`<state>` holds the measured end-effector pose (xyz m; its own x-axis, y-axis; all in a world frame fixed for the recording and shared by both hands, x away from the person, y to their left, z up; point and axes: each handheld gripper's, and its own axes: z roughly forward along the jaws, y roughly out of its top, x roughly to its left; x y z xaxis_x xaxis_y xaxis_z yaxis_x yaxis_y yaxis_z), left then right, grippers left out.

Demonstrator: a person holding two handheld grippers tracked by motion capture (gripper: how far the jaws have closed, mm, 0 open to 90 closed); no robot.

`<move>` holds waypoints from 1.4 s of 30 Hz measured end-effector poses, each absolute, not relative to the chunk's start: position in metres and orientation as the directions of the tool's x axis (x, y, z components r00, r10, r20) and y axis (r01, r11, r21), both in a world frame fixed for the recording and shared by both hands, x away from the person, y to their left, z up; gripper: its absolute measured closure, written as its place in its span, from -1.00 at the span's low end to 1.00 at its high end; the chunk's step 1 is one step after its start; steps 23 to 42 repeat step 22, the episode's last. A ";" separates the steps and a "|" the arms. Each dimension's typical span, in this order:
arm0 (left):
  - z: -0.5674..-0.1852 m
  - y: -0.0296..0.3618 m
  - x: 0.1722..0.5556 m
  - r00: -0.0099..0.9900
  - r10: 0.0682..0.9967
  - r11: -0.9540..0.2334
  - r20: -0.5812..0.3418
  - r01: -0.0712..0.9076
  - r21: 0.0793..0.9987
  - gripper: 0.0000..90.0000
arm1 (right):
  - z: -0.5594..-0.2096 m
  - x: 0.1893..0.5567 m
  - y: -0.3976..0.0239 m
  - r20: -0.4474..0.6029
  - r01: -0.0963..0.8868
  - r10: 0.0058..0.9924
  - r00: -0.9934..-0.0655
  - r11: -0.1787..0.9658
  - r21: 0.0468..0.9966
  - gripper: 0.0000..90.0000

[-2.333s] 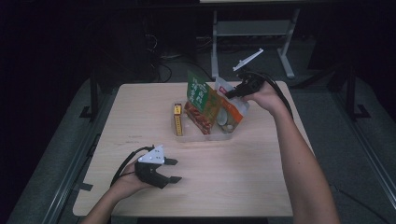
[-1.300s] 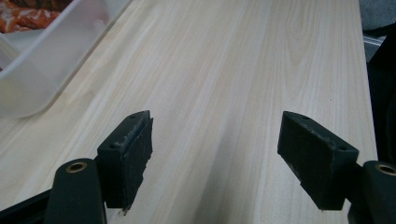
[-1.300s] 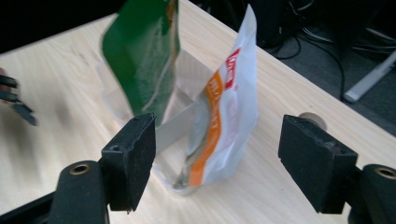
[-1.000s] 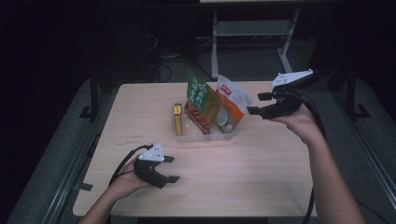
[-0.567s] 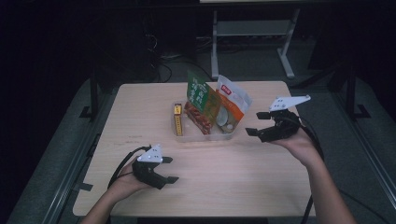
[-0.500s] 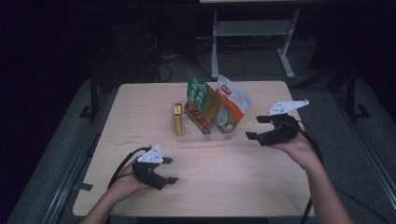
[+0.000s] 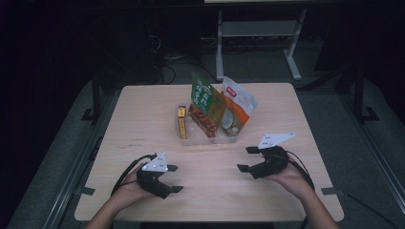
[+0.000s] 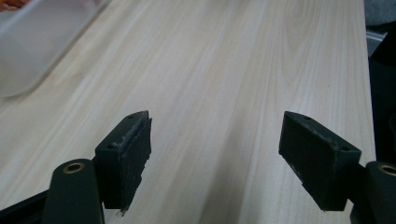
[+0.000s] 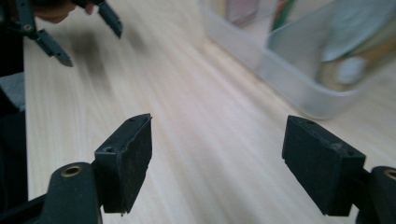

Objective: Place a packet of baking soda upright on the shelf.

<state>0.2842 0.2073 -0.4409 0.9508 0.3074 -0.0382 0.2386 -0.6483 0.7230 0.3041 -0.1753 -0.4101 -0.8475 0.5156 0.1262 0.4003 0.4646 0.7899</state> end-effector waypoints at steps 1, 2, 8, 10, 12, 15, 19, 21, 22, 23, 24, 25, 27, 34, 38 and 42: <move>-0.442 0.206 0.284 0.952 0.304 -0.651 -0.039 0.238 0.720 -0.45 | -0.410 0.304 -0.175 0.126 0.400 0.516 -0.847 0.465 0.790 -0.47; -0.443 0.204 0.284 0.954 0.295 -0.655 -0.042 0.235 0.718 -0.45 | -0.414 0.303 -0.165 0.133 0.390 0.484 -0.865 0.481 0.785 -0.46; -0.447 0.198 0.282 0.960 0.276 -0.662 -0.058 0.233 0.712 -0.45 | -0.421 0.296 -0.142 0.118 0.352 0.433 -0.894 0.514 0.782 -0.45; -0.449 0.193 0.280 0.962 0.267 -0.667 -0.061 0.230 0.709 -0.45 | -0.424 0.293 -0.131 0.111 0.337 0.403 -0.908 0.548 0.766 -0.45; -0.450 0.192 0.279 0.963 0.263 -0.671 -0.059 0.227 0.706 -0.45 | -0.425 0.292 -0.128 0.110 0.336 0.398 -0.911 0.558 0.759 -0.45; -0.449 0.191 0.279 0.963 0.262 -0.674 -0.056 0.224 0.703 -0.45 | -0.429 0.291 -0.122 0.106 0.330 0.387 -0.916 0.578 0.746 -0.45; -0.450 0.191 0.280 0.964 0.259 -0.677 -0.054 0.221 0.702 -0.45 | -0.430 0.292 -0.121 0.110 0.331 0.382 -0.918 0.582 0.742 -0.45; -0.450 0.191 0.280 0.965 0.258 -0.676 -0.054 0.220 0.704 -0.45 | -0.430 0.292 -0.122 0.112 0.333 0.383 -0.917 0.580 0.744 -0.45; -0.450 0.191 0.280 0.965 0.257 -0.677 -0.053 0.219 0.703 -0.45 | -0.430 0.292 -0.122 0.112 0.333 0.384 -0.916 0.578 0.745 -0.45; -0.450 0.191 0.280 0.965 0.257 -0.677 -0.053 0.219 0.703 -0.45 | -0.430 0.292 -0.122 0.112 0.333 0.384 -0.916 0.578 0.745 -0.45; -0.450 0.191 0.280 0.965 0.257 -0.677 -0.053 0.219 0.703 -0.45 | -0.430 0.292 -0.122 0.112 0.333 0.384 -0.916 0.578 0.745 -0.45; -0.450 0.191 0.280 0.965 0.257 -0.677 -0.053 0.219 0.703 -0.45 | -0.430 0.292 -0.122 0.112 0.333 0.384 -0.916 0.578 0.745 -0.45; -0.450 0.191 0.280 0.965 0.257 -0.677 -0.053 0.219 0.703 -0.45 | -0.430 0.292 -0.122 0.112 0.333 0.384 -0.916 0.578 0.745 -0.45; -0.450 0.191 0.280 0.965 0.257 -0.677 -0.053 0.219 0.703 -0.45 | -0.430 0.292 -0.122 0.112 0.333 0.384 -0.916 0.578 0.745 -0.45; -0.450 0.191 0.280 0.965 0.257 -0.677 -0.053 0.219 0.703 -0.45 | -0.430 0.292 -0.122 0.112 0.333 0.384 -0.916 0.578 0.745 -0.45; -0.450 0.191 0.280 0.965 0.257 -0.677 -0.053 0.219 0.703 -0.45 | -0.430 0.292 -0.122 0.112 0.333 0.384 -0.916 0.578 0.745 -0.45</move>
